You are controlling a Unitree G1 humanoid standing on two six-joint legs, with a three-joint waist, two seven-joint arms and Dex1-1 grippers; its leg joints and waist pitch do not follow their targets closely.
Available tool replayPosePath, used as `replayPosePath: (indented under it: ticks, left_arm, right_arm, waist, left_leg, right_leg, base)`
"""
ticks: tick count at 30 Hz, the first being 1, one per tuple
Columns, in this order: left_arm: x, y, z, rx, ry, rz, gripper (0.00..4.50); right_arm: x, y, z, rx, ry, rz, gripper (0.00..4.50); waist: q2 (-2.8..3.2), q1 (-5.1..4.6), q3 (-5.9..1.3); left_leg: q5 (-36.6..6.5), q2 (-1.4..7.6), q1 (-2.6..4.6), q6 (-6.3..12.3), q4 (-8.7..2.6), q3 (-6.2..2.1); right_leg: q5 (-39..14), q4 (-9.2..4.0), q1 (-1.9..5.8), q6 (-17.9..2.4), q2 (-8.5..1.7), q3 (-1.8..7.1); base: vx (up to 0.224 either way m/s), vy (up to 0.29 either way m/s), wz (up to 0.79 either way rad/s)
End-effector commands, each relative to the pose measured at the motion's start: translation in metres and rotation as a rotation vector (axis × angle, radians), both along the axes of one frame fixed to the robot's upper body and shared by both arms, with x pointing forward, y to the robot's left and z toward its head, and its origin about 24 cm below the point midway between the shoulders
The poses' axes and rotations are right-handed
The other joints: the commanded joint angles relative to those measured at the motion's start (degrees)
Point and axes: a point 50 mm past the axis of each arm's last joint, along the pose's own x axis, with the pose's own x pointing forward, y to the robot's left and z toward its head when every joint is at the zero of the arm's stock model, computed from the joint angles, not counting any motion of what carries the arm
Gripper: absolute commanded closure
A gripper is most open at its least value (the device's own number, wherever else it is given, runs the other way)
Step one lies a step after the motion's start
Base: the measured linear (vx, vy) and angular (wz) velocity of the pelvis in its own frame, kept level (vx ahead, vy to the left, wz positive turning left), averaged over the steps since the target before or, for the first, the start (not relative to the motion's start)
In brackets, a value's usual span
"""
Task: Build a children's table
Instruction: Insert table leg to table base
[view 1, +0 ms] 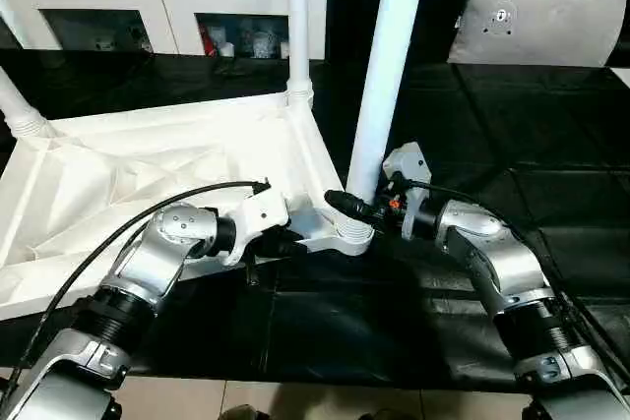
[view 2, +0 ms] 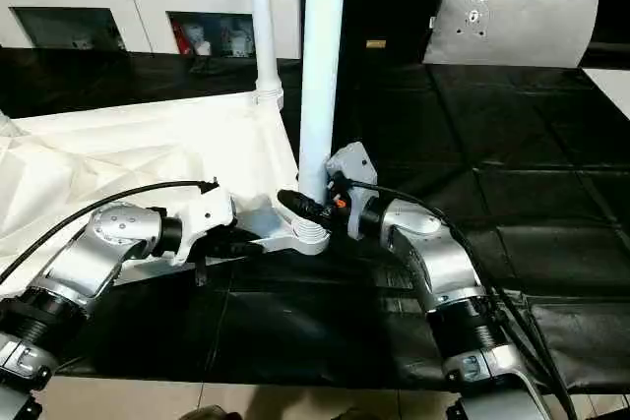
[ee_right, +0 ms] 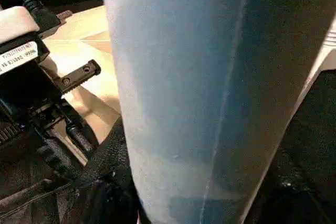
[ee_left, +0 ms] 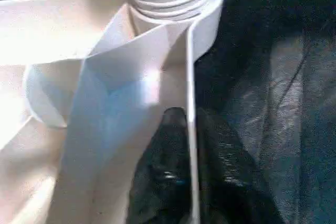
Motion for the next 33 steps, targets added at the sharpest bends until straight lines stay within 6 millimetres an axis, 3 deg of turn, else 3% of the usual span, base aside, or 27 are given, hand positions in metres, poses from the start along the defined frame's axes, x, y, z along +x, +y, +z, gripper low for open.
replayPosePath:
  ticks: [1, 13, 19, 24, 33]
  left_arm:
    - [-0.006, 0.017, -0.023, 0.102, 0.070, 0.051, 4.39]
    - [-0.003, 0.008, -0.014, 0.077, 0.006, 0.002, 4.50]
    - [-0.003, 0.000, -0.008, 0.073, -0.036, -0.072, 4.50]
    - [-0.003, -0.004, -0.004, 0.057, -0.063, -0.105, 4.50]
    - [-0.003, -0.006, -0.004, 0.043, -0.064, -0.119, 4.50]
  right_arm:
    - [0.001, 0.001, -0.003, -0.008, 0.018, 0.007, 2.59]
    - [0.001, 0.001, -0.004, -0.055, 0.035, 0.076, 2.59]
    - [0.003, 0.001, -0.002, -0.086, 0.045, 0.113, 2.59]
    - [0.005, 0.000, -0.001, -0.090, 0.049, 0.122, 2.60]
    - [0.009, -0.009, -0.007, 0.063, 0.138, 0.039, 2.60]
  waist:
    - [-0.17, 0.64, -3.02]
    - [-0.34, 0.71, -2.95]
    - [-0.52, 0.92, -3.11]
    - [-0.41, 1.00, -3.06]
    - [-0.30, 1.00, -3.11]
  left_leg:
    - [-13.9, 4.00, 0.49, 0.57, -4.82, -1.57]
    - [-14.7, 4.09, 0.50, 0.43, -4.93, -1.67]
    - [-12.4, 4.11, 0.32, 1.16, -4.77, -1.49]
    - [-13.0, 4.18, 0.41, 0.89, -4.86, -1.53]
    - [-12.9, 4.17, 0.40, 0.93, -4.84, -1.48]
  right_leg:
    - [-14.8, -5.06, 1.99, -13.2, -5.64, 3.15]
    - [-17.6, -5.28, 1.87, -12.4, -5.72, 3.21]
    - [-13.5, -4.93, 2.03, -13.3, -5.69, 3.14]
    - [-14.3, -4.97, 1.97, -13.2, -5.69, 3.13]
    - [-12.8, -4.85, 2.07, -14.2, -5.71, 3.07]
  base:
    - [0.000, 0.000, 0.00]
    - [0.000, 0.000, 0.00]
    - [0.000, 0.000, 0.00]
    - [0.000, 0.000, 0.00]
    - [0.000, 0.000, 0.00]
